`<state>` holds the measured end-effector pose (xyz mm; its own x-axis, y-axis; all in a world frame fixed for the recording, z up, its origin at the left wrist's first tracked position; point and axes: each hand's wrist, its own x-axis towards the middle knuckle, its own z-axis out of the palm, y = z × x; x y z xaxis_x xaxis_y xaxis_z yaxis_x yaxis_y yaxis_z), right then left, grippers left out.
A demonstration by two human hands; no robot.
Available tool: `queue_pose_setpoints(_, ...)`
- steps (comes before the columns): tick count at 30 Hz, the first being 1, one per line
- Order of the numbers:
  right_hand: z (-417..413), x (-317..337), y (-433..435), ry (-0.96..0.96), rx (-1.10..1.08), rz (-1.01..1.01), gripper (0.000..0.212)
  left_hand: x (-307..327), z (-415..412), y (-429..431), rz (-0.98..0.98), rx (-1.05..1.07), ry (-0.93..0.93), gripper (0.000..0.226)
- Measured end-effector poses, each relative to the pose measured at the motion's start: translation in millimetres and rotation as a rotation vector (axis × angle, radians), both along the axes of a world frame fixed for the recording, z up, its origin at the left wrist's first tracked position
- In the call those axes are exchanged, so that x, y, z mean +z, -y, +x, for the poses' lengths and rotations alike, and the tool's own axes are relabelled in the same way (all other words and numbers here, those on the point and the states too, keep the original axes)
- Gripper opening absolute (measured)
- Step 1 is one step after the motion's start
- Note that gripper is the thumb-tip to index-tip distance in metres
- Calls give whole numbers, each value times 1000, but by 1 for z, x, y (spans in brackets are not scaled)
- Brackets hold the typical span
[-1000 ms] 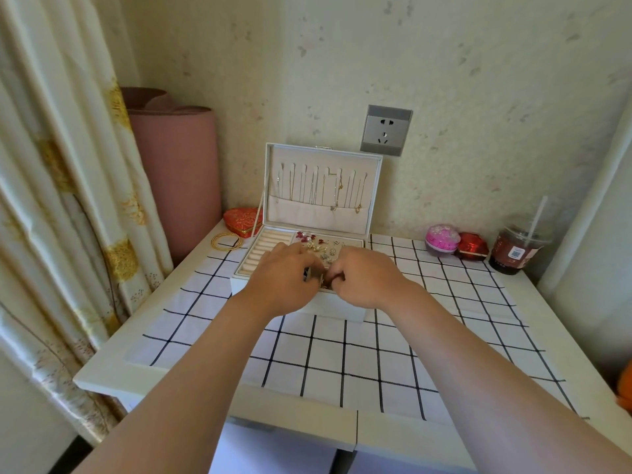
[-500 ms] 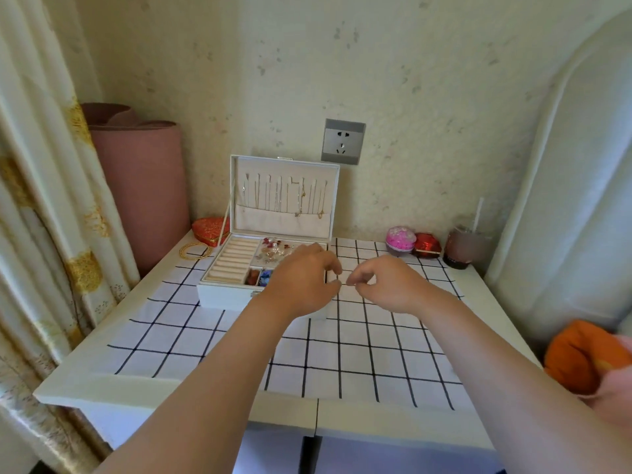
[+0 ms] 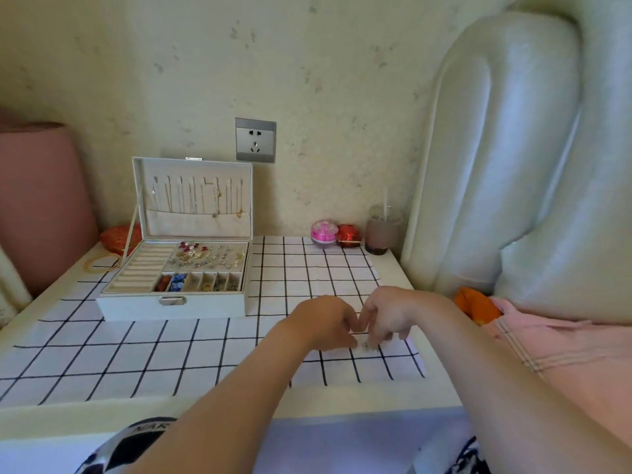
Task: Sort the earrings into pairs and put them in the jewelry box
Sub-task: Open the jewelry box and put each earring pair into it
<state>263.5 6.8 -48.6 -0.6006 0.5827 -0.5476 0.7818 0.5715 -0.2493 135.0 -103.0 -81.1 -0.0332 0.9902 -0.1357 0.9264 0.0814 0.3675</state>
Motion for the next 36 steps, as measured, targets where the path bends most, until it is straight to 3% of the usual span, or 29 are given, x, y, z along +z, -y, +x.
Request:
queue_pose_setpoints(7, 2, -1, 0, 124, -26, -25, 25, -15, 26, -14, 11, 44, 74, 30)
queue_pose_setpoints(14, -4, -7, 5, 98, -26, -51, 27, -14, 9, -12, -7, 74, 24, 21)
queue_pose_setpoints(22, -25, -4, 15, 6, 26, -106, 12, -11, -15, -1, -11, 101, 31, 20)
queue_pose_setpoints(28, -46, 5, 15, -309, -75, -151, 9, 3, -53, 16, 190, 190, 158, 10)
queue_pose_setpoints(36, -97, 15, 35, -751, -159, -207, 11, 28, -115, 52, 485, 436, 625, 4)
